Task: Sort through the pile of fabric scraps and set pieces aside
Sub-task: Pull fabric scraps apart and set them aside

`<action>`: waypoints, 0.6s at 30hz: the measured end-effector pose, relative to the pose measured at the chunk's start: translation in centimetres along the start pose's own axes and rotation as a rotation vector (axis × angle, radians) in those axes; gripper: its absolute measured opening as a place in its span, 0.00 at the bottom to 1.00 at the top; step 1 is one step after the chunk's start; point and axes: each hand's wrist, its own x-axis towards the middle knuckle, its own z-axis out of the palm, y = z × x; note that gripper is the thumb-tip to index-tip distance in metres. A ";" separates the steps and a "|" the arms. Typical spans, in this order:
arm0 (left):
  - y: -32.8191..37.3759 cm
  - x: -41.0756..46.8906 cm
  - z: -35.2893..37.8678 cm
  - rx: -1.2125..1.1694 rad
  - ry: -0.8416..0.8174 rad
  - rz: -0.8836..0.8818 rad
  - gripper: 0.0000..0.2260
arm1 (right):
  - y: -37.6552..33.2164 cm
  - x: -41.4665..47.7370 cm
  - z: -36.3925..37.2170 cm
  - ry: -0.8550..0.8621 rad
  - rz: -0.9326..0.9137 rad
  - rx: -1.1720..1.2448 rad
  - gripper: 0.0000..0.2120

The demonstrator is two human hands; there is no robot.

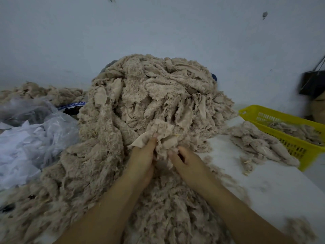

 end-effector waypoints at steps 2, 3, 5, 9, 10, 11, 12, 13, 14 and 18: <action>0.1 0.5 -0.1 -0.074 0.074 0.005 0.11 | 0.1 0.1 -0.3 -0.044 -0.008 0.023 0.17; 0.3 0.9 -0.5 -0.143 0.117 0.005 0.12 | 0.2 0.1 -0.5 -0.061 -0.008 0.050 0.17; 1.2 1.8 -1.6 -0.287 0.170 0.028 0.11 | 0.1 0.0 -1.0 -0.030 0.006 0.121 0.18; 1.9 2.2 -2.3 -0.358 0.138 0.049 0.14 | 0.2 -0.1 -2.2 0.123 0.152 0.261 0.26; 1.6 1.9 -1.9 -0.315 0.104 0.036 0.14 | 0.2 -0.1 -2.3 0.129 0.174 0.234 0.28; 1.3 1.6 -1.4 -0.255 0.063 0.029 0.14 | 0.3 -0.1 -2.2 0.133 0.173 0.188 0.30; 0.9 1.4 -1.0 -0.183 0.027 0.028 0.12 | 0.4 -0.1 -2.1 0.147 0.148 0.144 0.30; 0.6 1.1 -0.7 -0.114 -0.002 0.035 0.09 | 0.4 -0.1 -2.0 0.173 0.106 0.115 0.29; 0.4 0.8 -0.5 -0.046 -0.019 0.044 0.08 | 0.4 -0.1 -1.8 0.203 0.056 0.106 0.28; -0.2 -0.2 -0.2 0.210 -0.135 0.119 0.11 | 0.0 0.0 -1.3 0.260 -0.121 0.095 0.18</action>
